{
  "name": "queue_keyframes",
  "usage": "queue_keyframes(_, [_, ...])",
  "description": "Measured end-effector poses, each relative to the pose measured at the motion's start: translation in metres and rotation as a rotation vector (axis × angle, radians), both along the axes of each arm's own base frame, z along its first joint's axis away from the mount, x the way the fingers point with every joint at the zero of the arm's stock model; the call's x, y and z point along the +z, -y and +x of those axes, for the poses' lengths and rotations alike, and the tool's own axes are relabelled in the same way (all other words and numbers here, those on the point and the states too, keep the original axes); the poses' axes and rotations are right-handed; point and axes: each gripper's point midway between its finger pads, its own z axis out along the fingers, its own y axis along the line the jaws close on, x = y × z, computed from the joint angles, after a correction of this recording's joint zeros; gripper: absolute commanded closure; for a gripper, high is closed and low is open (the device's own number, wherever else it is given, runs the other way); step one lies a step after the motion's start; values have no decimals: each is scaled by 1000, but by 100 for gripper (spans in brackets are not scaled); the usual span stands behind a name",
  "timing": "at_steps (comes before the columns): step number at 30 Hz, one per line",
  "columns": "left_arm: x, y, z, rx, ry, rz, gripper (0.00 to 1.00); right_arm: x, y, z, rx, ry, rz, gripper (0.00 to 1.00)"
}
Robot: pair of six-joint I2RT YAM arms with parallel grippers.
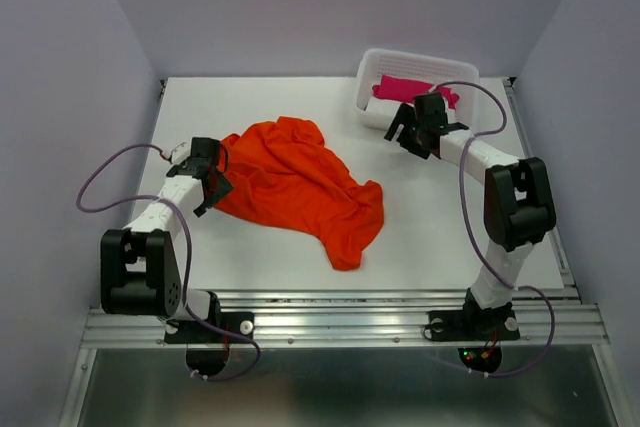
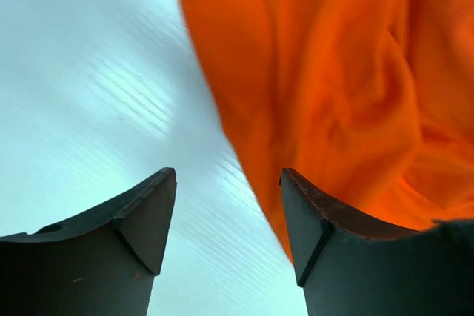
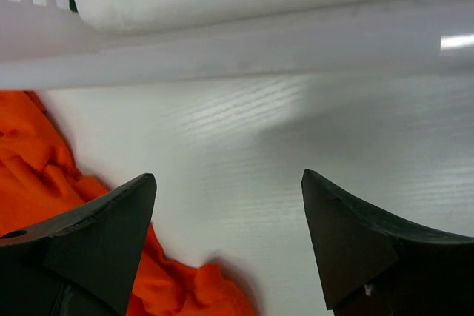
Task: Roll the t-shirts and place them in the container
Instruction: Move the bin to the corner of the board.
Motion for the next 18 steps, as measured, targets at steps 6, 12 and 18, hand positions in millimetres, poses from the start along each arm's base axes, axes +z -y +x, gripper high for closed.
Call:
queue_keyframes(6, [-1,-33,4,103,28,12,49,10,-2,-33,39,-1,38,16])
queue_keyframes(12, [0,-51,37,135,86,3,62,14,-5,-46,63,-1,61,17])
queue_keyframes(18, [-16,-58,77,118,69,13,54,12,-7,-48,73,-5,69,17])
